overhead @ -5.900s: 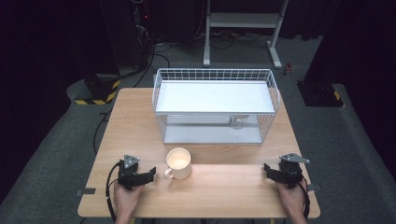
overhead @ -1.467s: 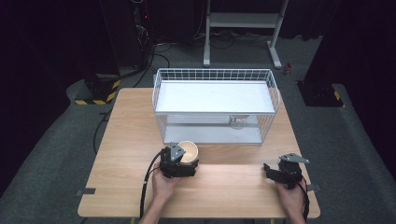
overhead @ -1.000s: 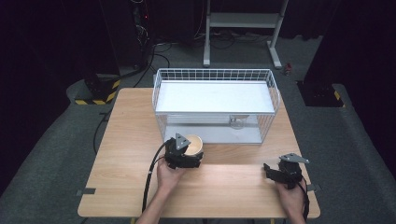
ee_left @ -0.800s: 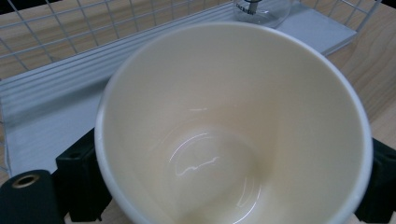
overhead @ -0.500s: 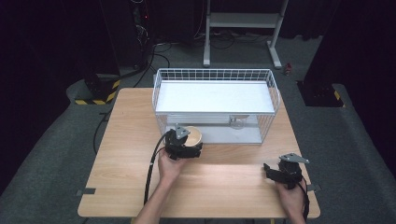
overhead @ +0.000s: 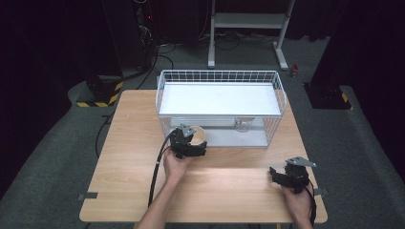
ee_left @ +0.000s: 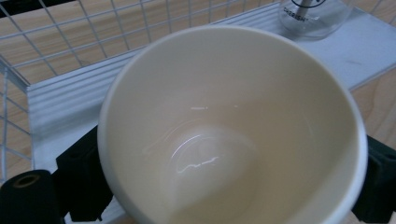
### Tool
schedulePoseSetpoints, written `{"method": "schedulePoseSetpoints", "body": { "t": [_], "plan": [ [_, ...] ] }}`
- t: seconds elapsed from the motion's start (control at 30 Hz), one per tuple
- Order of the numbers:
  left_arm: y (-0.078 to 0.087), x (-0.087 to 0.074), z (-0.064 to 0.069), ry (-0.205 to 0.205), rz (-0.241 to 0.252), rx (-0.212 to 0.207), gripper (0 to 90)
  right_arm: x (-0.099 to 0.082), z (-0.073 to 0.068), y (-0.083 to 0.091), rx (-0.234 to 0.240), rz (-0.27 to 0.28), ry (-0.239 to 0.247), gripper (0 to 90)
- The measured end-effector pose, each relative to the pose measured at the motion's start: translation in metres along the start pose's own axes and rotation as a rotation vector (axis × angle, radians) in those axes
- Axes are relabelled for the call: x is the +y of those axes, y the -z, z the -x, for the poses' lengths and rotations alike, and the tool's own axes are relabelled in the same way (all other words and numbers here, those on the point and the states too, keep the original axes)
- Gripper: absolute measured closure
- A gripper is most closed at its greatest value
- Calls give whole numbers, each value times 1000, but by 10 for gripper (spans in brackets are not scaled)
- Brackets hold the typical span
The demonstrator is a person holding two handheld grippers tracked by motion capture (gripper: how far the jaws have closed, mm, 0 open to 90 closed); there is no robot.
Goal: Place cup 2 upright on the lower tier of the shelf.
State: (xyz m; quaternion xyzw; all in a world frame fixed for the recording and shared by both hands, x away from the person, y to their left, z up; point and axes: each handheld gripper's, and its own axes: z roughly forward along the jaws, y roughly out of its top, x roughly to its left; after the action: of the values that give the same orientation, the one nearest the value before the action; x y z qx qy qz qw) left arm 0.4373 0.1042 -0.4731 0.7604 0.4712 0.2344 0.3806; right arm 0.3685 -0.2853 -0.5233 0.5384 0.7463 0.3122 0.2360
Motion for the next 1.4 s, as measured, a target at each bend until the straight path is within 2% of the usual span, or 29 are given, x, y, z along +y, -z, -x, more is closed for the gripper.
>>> {"method": "schedulePoseSetpoints", "body": {
  "t": [0.07, 0.13, 0.2, 0.8, 0.97, 1.3, 1.4],
  "plan": [
    [-2, 2, -2, 11, 3, -2, 92, 0, 0, 0, 0, 0, -1, 237],
    [-5, 6, -1, -9, -16, 6, 92, 0, 0, 0, -1, 0, 0, 237],
    [-9, 9, -2, -1, -19, 2, 92, 0, 0, 0, 0, 0, -1, 237],
    [-22, 7, -4, 0, 44, 27, 89, 0, 0, 0, 0, 0, 0, 237],
    [-24, 8, -3, 4, 47, 31, 89, 0, 0, 0, 0, 0, 0, 237],
    [-23, 8, -3, 28, 46, 32, 84, 0, 0, 0, 0, 0, 0, 237],
    [-23, 8, -5, 42, 38, 11, 55, 0, 0, 0, 0, 0, 0, 237]
  ]
}}
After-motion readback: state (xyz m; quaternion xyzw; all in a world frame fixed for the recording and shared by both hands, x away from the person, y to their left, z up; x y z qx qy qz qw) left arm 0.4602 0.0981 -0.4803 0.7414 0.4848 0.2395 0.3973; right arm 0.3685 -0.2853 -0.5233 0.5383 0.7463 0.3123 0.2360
